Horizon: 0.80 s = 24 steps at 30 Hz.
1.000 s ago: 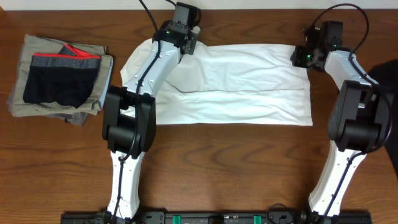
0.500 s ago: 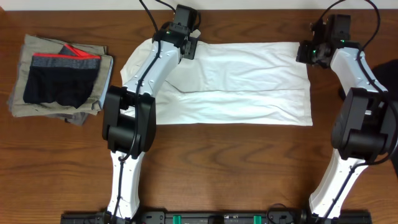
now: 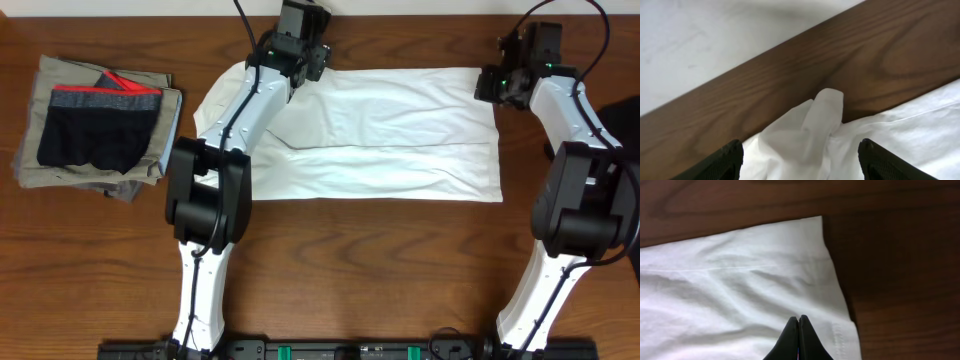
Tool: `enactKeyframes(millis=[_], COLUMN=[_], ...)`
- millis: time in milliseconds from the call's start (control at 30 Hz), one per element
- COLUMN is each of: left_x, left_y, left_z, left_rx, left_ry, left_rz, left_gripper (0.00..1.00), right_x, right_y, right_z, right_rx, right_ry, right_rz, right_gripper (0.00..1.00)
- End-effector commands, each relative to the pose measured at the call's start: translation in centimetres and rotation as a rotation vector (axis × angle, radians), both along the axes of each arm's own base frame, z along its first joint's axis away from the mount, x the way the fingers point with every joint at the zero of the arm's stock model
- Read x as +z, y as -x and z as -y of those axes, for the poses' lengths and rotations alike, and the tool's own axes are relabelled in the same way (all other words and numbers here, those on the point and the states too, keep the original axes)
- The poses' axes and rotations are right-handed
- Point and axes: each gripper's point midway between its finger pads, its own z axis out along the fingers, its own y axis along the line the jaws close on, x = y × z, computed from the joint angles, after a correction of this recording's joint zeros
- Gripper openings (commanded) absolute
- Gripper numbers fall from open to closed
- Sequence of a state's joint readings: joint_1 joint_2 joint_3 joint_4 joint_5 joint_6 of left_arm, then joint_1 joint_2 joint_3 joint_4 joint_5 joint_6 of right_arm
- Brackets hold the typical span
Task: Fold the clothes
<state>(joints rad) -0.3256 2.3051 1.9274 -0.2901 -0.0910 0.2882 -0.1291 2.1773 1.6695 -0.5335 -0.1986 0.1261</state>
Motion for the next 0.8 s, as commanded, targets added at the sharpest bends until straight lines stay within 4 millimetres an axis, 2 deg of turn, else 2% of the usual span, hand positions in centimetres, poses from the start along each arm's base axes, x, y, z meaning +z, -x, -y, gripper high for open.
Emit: enactKeyframes(millis=[0, 167, 433, 500, 600, 700, 767], left_x=[-2.6, -4.1, -6.6, -7.0, -7.2, -7.2, -7.0], left_y=[-0.4, -1.2, -1.1, -1.1, -1.1, -1.1, -1.4], left_z=[0.7, 0.9, 0.9, 0.8, 0.8, 0.8, 0.7], left_rx=[-0.058, -0.057, -0.056, -0.056, -0.056, -0.055, -0.05], left_ry=[-0.03, -0.025, -0.035, -0.036, -0.038, -0.037, -0.037], left_rz=[-0.017, -0.002, -0.033, -0.038, -0.042, -0.038, -0.026], left_gripper=[0.75, 0.75, 0.75, 0.69, 0.53, 0.47, 0.39], right_x=[1.4, 1.4, 1.4, 1.4, 1.4, 1.3, 1.3], right_y=[0.0, 0.0, 0.0, 0.0, 0.0, 0.1, 0.1], right_z=[-0.6, -0.7, -0.7, -0.7, -0.7, -0.7, -0.7], right_rx=[0.001, 0.001, 0.001, 0.001, 0.001, 0.001, 0.001], right_ry=[0.003, 0.003, 0.003, 0.003, 0.003, 0.003, 0.003], right_rz=[0.023, 0.022, 0.022, 0.022, 0.02, 0.015, 0.015], right_gripper=[0.01, 0.01, 0.01, 0.01, 0.01, 0.01, 0.01])
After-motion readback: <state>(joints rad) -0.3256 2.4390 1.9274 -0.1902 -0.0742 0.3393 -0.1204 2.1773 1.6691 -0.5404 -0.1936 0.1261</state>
